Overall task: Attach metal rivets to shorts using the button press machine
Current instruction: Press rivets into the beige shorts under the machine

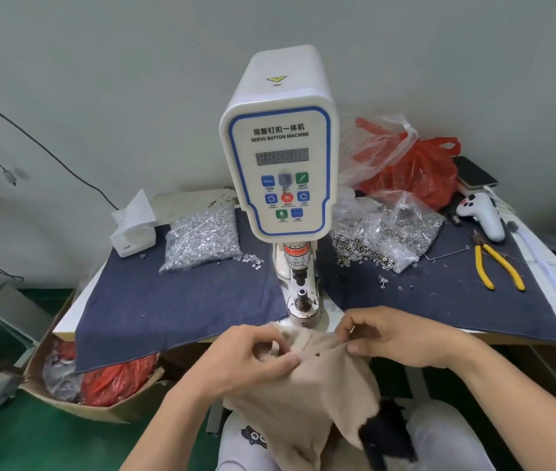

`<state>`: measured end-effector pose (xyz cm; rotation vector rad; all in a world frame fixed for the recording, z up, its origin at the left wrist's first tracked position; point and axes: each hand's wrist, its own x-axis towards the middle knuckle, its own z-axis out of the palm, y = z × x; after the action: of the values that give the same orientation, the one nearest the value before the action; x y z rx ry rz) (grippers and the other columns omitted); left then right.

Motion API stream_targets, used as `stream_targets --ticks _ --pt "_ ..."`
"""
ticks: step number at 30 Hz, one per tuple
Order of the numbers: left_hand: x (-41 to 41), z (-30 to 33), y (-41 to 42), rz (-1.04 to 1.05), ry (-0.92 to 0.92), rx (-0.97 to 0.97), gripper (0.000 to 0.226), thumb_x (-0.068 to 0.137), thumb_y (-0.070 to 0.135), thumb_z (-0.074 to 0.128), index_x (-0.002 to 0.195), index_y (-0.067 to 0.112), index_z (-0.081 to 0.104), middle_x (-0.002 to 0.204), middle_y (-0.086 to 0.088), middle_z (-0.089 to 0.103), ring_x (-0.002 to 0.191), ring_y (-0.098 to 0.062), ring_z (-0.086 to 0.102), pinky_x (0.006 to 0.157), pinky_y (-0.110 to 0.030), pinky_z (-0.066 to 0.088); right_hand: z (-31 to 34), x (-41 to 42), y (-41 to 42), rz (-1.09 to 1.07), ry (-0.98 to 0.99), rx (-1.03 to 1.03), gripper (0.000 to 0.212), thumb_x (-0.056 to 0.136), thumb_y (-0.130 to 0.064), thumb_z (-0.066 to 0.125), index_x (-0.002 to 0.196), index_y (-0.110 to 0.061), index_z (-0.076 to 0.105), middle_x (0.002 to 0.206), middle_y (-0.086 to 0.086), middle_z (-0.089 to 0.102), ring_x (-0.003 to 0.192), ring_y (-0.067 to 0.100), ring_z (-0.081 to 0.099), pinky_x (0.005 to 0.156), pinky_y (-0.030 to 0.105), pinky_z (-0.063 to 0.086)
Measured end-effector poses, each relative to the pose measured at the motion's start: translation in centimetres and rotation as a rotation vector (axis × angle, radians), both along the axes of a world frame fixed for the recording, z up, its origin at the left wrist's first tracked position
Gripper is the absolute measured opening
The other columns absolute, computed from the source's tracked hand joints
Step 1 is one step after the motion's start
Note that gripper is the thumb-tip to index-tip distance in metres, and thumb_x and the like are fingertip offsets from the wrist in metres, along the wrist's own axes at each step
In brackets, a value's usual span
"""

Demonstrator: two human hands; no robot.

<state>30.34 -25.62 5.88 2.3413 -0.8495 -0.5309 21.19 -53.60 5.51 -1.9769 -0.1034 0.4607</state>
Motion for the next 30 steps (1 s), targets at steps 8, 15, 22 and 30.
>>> stream_targets --ticks 8,15,22,30 --pt "0.4 -1.2 -0.3 0.267 0.216 -0.418 0.018 0.09 0.029 0.057 0.074 0.021 0.057 0.109 0.014 0.054 0.086 0.001 0.051 0.081 -0.03 0.038 -1.9 8.7 -4.7 -0.625 -0.24 -0.901 0.017 0.101 -0.013 0.055 0.1 -0.011 0.072 0.101 0.015 0.07 0.098 0.038 0.066 0.081 0.039 0.053" --pt "7.0 0.1 -0.9 0.693 -0.03 -0.166 0.041 0.089 0.06 0.051 0.059 0.032 0.055 0.06 0.015 0.058 0.067 -0.011 0.056 0.067 -0.034 0.038 -2.7 10.3 -3.9 -0.656 -0.239 -1.173 0.026 0.095 0.003 0.048 0.11 -0.003 0.069 0.107 0.016 0.065 0.101 0.039 0.067 0.077 0.044 0.053" --pt "12.8 -3.5 -4.6 0.652 -0.183 0.108 0.025 0.098 0.029 0.058 0.121 0.03 0.068 0.122 -0.002 0.071 0.116 -0.032 0.063 0.085 -0.036 0.045 -2.7 10.2 -4.3 -0.704 -0.25 -1.145 0.023 0.09 0.008 0.048 0.098 -0.004 0.066 0.101 0.015 0.067 0.095 0.04 0.068 0.066 0.039 0.043" --pt "13.0 -5.2 -6.2 0.753 -0.284 0.082 0.019 0.102 0.038 0.061 0.114 0.034 0.075 0.119 -0.006 0.07 0.108 -0.037 0.066 0.079 -0.038 0.046 -3.1 10.5 -4.5 -0.707 -0.226 -1.145 0.023 0.091 0.005 0.049 0.102 -0.005 0.067 0.096 0.013 0.068 0.092 0.04 0.07 0.065 0.041 0.048"
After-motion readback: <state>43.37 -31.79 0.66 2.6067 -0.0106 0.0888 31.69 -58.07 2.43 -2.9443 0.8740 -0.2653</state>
